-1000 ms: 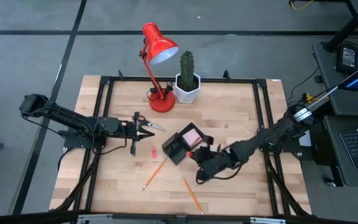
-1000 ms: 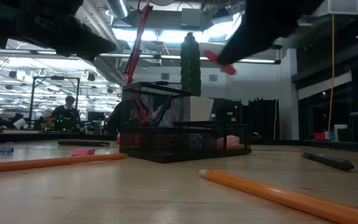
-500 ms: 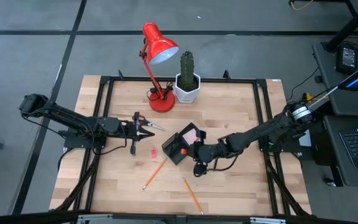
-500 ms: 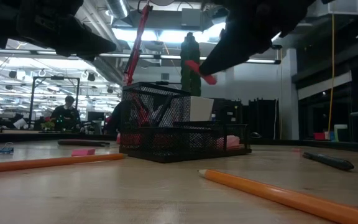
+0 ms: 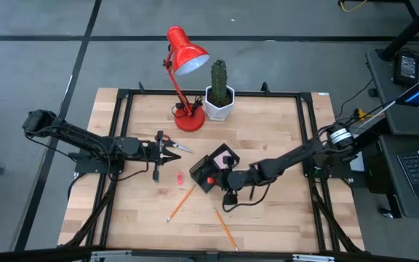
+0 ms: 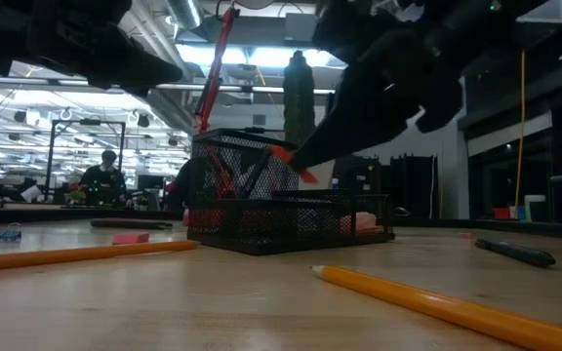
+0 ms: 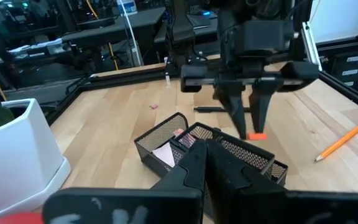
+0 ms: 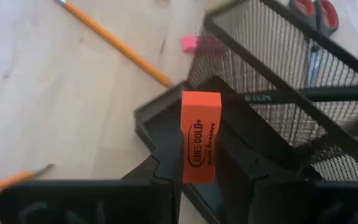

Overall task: Pick and place office supplies into organizer
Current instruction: Put the orange eraser into the black desk organizer

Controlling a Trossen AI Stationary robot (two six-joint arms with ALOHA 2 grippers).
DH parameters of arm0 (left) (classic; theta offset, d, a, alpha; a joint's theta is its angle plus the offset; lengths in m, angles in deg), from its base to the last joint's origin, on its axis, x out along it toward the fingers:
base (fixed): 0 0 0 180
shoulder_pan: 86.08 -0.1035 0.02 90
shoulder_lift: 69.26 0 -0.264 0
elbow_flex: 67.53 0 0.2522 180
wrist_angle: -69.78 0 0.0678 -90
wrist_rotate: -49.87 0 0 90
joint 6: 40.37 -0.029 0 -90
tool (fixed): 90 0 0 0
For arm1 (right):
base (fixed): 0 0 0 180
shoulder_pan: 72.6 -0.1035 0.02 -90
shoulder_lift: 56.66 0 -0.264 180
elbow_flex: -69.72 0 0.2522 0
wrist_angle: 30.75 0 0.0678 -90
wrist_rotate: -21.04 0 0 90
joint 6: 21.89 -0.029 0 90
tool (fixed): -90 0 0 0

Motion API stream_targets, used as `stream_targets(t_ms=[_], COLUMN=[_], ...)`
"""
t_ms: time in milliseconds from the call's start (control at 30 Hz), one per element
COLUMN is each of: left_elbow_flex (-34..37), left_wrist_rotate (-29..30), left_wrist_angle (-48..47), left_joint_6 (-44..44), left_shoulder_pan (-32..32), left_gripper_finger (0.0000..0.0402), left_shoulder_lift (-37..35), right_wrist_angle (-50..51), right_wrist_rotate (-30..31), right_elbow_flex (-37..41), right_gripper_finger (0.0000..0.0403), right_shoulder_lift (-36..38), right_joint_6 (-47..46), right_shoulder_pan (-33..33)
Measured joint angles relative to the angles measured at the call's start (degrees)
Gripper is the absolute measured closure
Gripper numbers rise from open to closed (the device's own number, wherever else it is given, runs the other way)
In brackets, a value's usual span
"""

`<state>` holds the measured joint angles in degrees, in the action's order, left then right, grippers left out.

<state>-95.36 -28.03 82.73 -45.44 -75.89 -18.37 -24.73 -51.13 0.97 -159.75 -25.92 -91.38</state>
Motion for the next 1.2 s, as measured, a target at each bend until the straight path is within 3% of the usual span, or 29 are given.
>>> stream_targets(t_ms=[400, 1200], left_elbow_flex=[0.0, 0.0], left_wrist_rotate=[0.24, 0.22], left_wrist_angle=[-0.36, -0.41], left_joint_6=[-0.03, -0.16], left_shoulder_pan=[0.0, 0.0], left_gripper_finger=[0.04, 0.0399], left_shoulder_lift=[0.0, 0.0], right_wrist_angle=[-3.65, -6.34], right_wrist_rotate=[0.52, 0.5], right_elbow_flex=[-0.09, -0.59], right_gripper_finger=[0.0323, 0.0323], right_shoulder_lift=[-4.61, -4.77], right_joint_6=[1.84, 6.0], right_shoulder_pan=[0.22, 0.4])
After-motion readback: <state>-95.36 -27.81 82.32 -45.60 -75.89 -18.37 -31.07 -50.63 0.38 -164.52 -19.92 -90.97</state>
